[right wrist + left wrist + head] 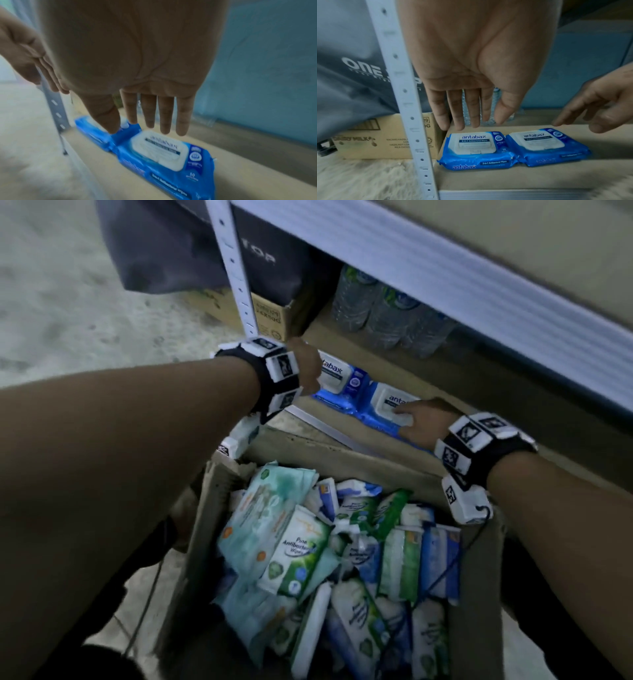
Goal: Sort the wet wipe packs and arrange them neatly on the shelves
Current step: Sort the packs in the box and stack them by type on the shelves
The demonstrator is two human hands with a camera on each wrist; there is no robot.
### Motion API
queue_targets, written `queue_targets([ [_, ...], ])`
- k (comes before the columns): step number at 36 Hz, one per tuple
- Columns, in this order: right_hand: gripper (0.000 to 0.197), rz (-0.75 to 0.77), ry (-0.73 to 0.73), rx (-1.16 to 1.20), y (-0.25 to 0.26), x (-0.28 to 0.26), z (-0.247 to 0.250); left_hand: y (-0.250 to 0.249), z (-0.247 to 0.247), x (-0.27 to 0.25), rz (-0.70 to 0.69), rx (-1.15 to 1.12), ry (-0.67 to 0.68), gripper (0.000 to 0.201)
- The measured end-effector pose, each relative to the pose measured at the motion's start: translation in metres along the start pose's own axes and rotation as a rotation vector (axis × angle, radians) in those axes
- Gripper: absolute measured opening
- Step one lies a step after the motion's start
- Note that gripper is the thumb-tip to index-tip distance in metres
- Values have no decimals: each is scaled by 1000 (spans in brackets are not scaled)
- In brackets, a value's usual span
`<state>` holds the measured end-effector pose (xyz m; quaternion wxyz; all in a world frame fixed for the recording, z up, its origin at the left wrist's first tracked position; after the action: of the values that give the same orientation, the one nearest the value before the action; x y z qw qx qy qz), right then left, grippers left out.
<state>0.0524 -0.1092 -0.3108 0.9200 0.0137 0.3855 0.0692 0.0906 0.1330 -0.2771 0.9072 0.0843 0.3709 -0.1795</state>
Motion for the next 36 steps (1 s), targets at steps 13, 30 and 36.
queue_targets([
  [13, 46, 39, -136, 206, 11, -139, -26, -38, -24, -127, -4, -274, -241, 42],
  [30, 37, -23, 92, 251, -6, -190, -164, -111, -181, -190, 123, -682, -158, 34],
  [36, 23, -40, 277, 243, -20, -189, -213, -112, -213, -189, 252, -652, -71, 57],
])
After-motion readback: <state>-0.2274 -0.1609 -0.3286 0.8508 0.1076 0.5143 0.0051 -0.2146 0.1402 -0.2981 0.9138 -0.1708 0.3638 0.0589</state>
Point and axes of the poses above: each hand's wrist, its own x-axis towards the middle knuckle, its own z-axis out of the back of the hand, y = z × x, the point moved 2 cm from there along x, towards the middle knuckle, and after that the axes turned 11 degrees about y, right-handed, at the moved point
